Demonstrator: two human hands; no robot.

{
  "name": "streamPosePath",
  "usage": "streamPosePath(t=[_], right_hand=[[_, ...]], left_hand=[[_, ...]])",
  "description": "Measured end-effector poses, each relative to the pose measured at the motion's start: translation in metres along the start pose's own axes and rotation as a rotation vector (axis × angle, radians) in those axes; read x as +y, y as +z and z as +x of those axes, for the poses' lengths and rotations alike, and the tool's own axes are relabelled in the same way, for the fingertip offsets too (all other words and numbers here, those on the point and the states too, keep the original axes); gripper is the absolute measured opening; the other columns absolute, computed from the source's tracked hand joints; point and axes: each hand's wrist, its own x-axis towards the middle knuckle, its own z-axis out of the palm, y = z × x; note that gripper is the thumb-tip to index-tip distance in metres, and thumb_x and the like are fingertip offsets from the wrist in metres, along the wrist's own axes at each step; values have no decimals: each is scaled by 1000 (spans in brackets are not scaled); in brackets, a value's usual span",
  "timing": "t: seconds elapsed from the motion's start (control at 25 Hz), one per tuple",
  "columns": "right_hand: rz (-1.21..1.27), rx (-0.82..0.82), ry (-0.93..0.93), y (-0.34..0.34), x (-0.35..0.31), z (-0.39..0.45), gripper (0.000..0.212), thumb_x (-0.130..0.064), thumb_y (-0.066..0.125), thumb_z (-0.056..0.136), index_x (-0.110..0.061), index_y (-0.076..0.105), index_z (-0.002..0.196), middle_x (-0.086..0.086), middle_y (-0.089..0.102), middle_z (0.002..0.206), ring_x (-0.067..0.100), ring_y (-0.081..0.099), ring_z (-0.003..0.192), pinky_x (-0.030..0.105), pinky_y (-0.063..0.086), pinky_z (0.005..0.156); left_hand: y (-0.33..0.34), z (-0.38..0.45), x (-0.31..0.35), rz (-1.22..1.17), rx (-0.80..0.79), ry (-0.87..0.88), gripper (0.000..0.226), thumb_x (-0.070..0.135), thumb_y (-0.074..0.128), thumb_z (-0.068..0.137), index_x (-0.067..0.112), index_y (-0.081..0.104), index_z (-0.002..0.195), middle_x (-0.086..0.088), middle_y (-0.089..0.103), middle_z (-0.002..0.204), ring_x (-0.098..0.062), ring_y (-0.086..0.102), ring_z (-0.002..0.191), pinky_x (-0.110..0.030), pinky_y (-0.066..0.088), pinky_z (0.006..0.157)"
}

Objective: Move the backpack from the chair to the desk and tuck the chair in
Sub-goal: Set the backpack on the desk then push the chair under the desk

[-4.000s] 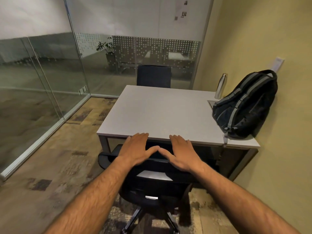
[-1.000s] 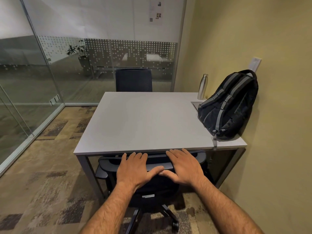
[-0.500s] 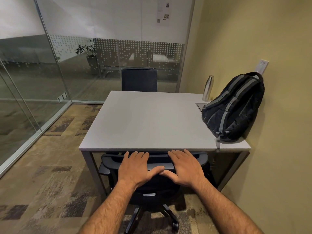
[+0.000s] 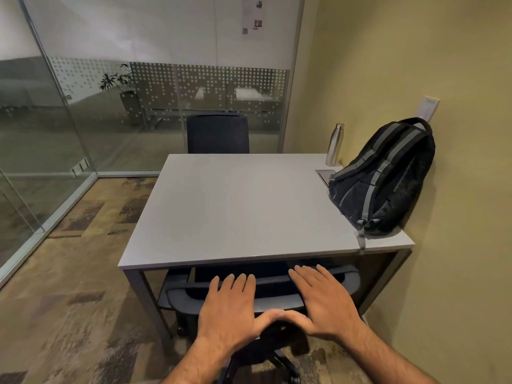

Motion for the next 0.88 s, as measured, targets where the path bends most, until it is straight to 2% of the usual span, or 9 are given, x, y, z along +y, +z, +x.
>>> streamPosePath(t=[0.12, 0.2, 0.36, 0.48, 0.6, 0.72, 0.88], right_hand=[[-36, 47, 7, 3, -5, 4, 94, -85, 31, 87, -9, 65, 131, 8, 68, 132, 23, 64, 122, 48, 47, 107], [-43, 60, 21, 4, -10, 8, 94, -85, 30, 87, -9, 66, 130, 8, 69, 131, 23, 65, 121, 48, 48, 106], [-59, 86, 15, 6, -14, 13, 92, -84, 31, 88, -8, 67, 128, 8, 70, 128, 23, 67, 118, 47, 50, 104], [-61, 97, -6, 5, -8, 13, 92, -83, 31, 88, -8, 67, 127, 8, 70, 128, 23, 67, 118, 47, 51, 104], [-68, 94, -43, 4, 6, 14, 91, -81, 30, 90, -8, 67, 128, 8, 70, 128, 23, 67, 119, 47, 49, 105], [-75, 70, -54, 3, 18, 13, 90, -81, 30, 89, -10, 67, 129, 7, 70, 129, 22, 67, 119, 46, 47, 105], [-56, 56, -54, 3, 23, 13, 90, -82, 32, 88, -11, 66, 130, 6, 69, 130, 22, 66, 120, 45, 46, 107]], left_hand=[[9, 4, -11, -16, 48, 26, 102, 92, 23, 80, 11, 71, 119, -6, 75, 115, -29, 71, 107, -57, 55, 94], [13, 9, -18, 4, 70, 42, 98, 90, 27, 81, 11, 74, 112, -6, 77, 108, -28, 73, 100, -56, 58, 87], [12, 12, -25, 19, 90, 54, 97, 90, 26, 81, 11, 75, 111, -6, 78, 106, -28, 74, 98, -55, 59, 86], [5, 13, -18, -20, 36, 41, 106, 92, 17, 79, 9, 69, 121, -8, 74, 117, -30, 70, 109, -57, 54, 95], [2, 16, -8, 0, 10, 67, 123, 94, -5, 72, 9, 48, 143, -9, 58, 142, -30, 52, 132, -57, 33, 115], [3, 20, 1, 8, -23, 90, 127, 94, -13, 67, 10, 36, 149, -8, 47, 151, -30, 41, 140, -55, 26, 119], [5, 23, 4, 11, -28, 77, 127, 93, -14, 67, 10, 35, 149, -9, 46, 152, -31, 40, 141, -55, 25, 119]])
